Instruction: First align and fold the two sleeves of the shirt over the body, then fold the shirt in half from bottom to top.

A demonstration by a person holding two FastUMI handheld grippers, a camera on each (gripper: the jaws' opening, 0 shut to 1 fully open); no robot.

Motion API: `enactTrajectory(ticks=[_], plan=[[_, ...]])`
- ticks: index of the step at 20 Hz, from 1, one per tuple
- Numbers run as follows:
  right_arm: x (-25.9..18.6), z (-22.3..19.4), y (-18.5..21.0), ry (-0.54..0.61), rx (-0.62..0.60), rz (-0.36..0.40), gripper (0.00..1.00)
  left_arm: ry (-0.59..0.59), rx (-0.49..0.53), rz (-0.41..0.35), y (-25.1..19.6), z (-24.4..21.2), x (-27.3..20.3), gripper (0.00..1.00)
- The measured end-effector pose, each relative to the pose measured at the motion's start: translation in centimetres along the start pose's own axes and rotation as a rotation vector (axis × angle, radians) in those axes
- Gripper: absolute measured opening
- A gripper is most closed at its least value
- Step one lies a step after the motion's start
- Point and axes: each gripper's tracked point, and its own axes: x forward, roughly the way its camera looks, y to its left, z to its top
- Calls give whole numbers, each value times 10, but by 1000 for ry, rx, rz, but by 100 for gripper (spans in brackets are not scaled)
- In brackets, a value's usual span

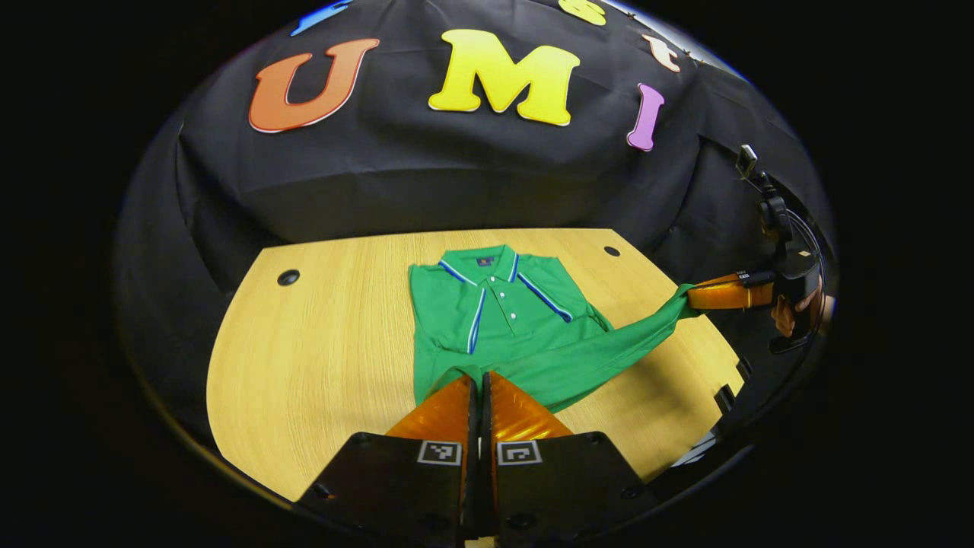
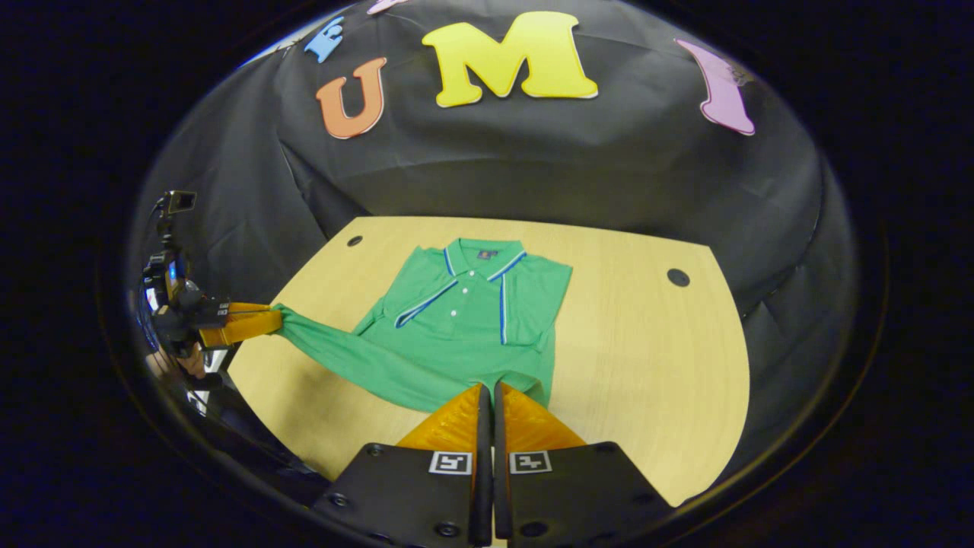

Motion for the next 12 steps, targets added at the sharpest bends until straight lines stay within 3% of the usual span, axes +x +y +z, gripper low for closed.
enactTrajectory(ticks=[11, 12], plan=[[26, 70, -27, -101, 42, -32, 7, -100, -1, -7, 3, 76, 45, 3], [30, 77, -28, -106, 46, -32, 4, -111, 3, 3, 7, 82, 50, 3]])
